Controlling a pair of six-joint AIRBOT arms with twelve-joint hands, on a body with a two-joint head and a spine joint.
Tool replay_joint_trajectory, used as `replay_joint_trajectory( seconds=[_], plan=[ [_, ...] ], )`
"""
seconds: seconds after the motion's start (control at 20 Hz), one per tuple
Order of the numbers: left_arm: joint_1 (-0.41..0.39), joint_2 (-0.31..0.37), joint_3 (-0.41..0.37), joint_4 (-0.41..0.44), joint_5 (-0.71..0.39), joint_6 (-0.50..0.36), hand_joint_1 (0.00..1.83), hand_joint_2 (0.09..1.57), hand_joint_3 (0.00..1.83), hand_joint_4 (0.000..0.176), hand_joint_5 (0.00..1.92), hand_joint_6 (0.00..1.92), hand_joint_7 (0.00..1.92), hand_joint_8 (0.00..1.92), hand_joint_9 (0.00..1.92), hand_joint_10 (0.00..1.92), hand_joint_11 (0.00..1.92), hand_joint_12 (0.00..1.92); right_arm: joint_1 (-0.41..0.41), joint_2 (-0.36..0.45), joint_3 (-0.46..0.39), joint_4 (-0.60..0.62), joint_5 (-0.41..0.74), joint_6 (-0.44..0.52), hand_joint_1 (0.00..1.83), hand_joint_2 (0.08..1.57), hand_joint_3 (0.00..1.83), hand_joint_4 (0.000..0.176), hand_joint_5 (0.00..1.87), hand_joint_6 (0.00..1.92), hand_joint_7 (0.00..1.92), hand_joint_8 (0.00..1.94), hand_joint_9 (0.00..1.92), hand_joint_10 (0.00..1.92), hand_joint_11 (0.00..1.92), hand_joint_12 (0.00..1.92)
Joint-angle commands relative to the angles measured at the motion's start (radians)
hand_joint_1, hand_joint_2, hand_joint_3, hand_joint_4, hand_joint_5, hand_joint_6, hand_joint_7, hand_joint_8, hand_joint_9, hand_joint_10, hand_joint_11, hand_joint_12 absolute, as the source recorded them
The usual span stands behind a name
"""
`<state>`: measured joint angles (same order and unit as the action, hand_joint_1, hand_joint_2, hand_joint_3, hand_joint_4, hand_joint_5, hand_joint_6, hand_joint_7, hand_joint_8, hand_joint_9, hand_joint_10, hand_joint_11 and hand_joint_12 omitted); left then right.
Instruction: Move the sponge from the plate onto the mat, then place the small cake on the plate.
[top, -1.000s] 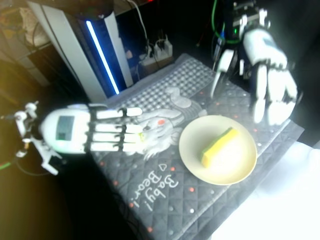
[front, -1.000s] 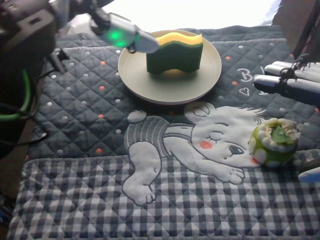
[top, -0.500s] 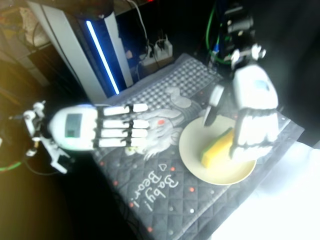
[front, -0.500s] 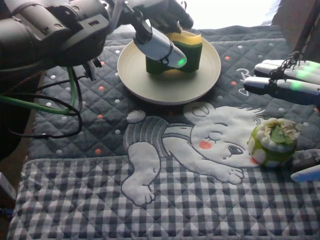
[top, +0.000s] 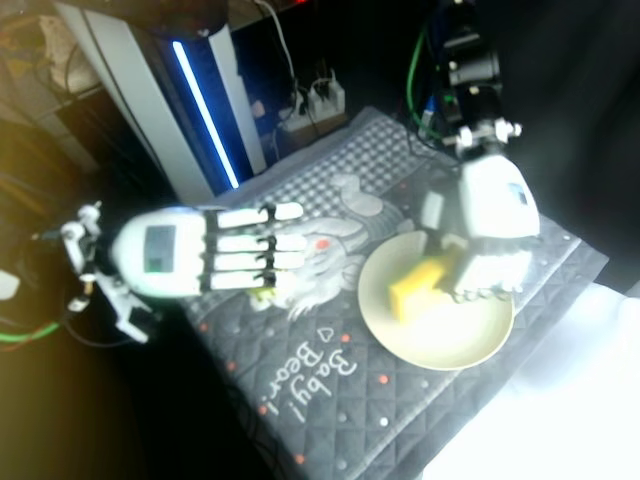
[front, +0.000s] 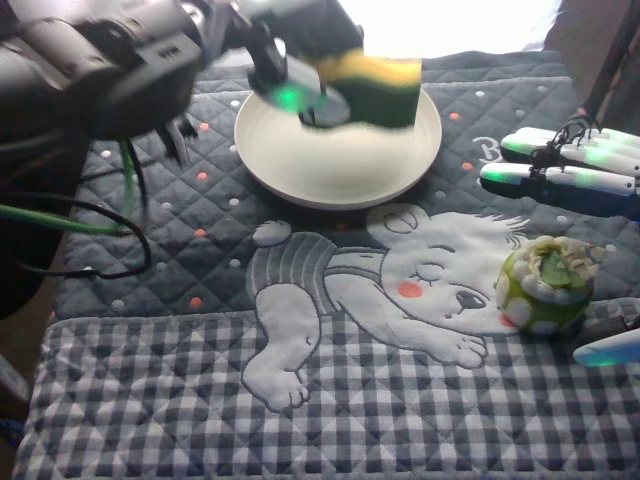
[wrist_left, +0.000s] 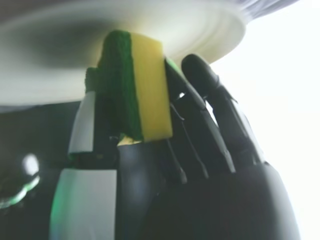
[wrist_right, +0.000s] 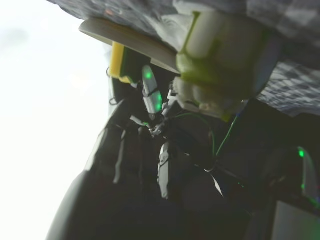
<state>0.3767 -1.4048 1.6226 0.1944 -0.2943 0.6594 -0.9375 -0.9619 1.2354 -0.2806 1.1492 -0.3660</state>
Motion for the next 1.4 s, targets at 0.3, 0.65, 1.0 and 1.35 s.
replay_joint_trajectory(
  seconds=[0.3,0.65,1.0,1.35],
  plan=[
    [0.030,0.311,-0.291,0.076,-0.361,-0.003,1.24,1.07,0.00,0.015,1.06,0.81,1.12,0.82,1.15,0.21,0.67,1.13,0.013,0.009,-0.004,0.061,0.116,0.022,0.64,0.93,0.00,0.176,0.11,0.00,0.00,0.00,0.00,0.00,0.00,0.25],
    [0.338,0.545,-0.552,-0.005,-0.562,0.025,1.26,1.13,0.00,0.000,1.04,0.60,0.92,1.35,0.87,1.29,0.77,1.60,0.008,0.011,-0.015,0.090,0.117,0.021,0.67,0.96,0.00,0.149,0.18,0.01,0.02,0.01,0.00,0.00,0.00,0.24],
    [0.590,0.544,-0.615,-0.203,-0.698,0.062,1.21,1.03,0.00,0.000,1.19,0.60,0.89,1.37,0.87,1.62,0.86,1.76,0.005,0.006,-0.003,0.115,0.116,0.020,0.73,1.00,0.00,0.141,0.18,0.00,0.00,0.00,0.00,0.00,0.00,0.09],
    [0.610,0.554,-0.635,-0.220,-0.734,0.067,0.75,0.77,0.00,0.043,0.26,0.00,0.38,0.00,0.35,0.08,0.00,0.97,-0.001,-0.030,0.024,0.109,0.081,0.019,0.79,0.87,0.00,0.176,0.09,0.00,0.05,0.00,0.09,0.00,0.00,0.68]
  ],
)
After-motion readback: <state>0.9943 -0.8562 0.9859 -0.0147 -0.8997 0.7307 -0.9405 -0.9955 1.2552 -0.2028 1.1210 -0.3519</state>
